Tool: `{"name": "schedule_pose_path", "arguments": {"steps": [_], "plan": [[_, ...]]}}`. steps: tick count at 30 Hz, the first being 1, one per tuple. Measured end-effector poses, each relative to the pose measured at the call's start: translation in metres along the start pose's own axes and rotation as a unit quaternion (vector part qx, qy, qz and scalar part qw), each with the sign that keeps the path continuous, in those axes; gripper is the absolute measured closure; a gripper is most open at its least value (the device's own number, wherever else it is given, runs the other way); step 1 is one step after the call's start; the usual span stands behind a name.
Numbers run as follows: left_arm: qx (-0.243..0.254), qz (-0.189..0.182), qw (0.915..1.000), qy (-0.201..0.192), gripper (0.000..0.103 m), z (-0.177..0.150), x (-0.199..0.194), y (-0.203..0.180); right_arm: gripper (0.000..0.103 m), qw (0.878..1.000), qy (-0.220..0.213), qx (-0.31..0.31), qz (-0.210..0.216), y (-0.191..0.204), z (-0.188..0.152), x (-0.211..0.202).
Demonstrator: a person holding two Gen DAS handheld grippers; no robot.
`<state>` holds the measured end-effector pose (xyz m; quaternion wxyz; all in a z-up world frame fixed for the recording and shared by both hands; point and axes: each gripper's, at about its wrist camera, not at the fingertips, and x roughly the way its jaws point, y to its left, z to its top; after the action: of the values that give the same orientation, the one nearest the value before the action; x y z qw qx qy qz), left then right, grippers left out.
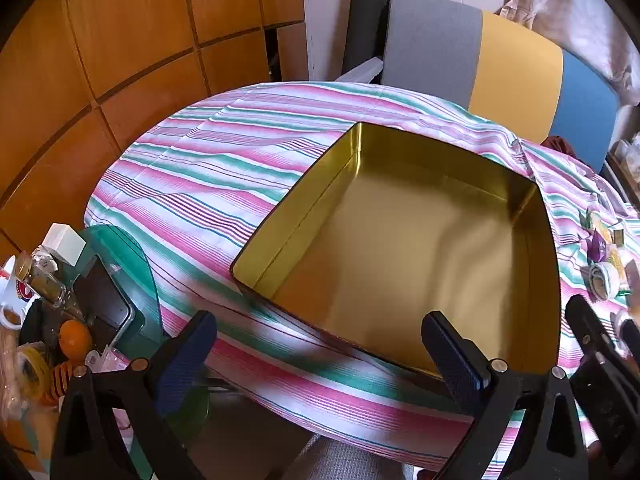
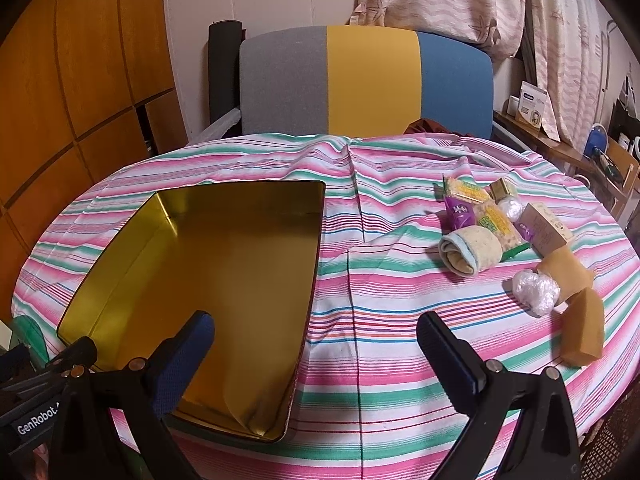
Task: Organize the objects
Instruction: 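Move both tools from the gold tray toward the cluster of items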
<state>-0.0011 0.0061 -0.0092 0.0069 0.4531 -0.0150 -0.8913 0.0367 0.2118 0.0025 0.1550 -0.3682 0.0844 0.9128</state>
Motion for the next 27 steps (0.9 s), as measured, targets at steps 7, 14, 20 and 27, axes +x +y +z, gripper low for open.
{"name": "schedule_pose_path", "arguments": {"steps": [7,14,20,27], "plan": [[0.004,0.001,1.0000,0.003,0.000,-0.002,0.001,-0.003,0.000,1.000,-0.001,0.010,-0.004,-0.007,0.000,0.000],[0.000,-0.018,0.9995,0.025,0.000,-0.005,0.009,-0.005,0.000,0.999,-0.010,0.037,-0.007,-0.025,-0.001,-0.004],[0.012,-0.040,0.9989,0.021,0.000,-0.012,0.007,-0.017,0.005,0.999,0.011,0.039,-0.008,-0.042,-0.008,0.004],[0.079,-0.069,0.9945,-0.001,0.000,-0.030,-0.005,-0.053,0.007,0.997,0.010,0.072,-0.007,-0.088,-0.030,0.005]]}}
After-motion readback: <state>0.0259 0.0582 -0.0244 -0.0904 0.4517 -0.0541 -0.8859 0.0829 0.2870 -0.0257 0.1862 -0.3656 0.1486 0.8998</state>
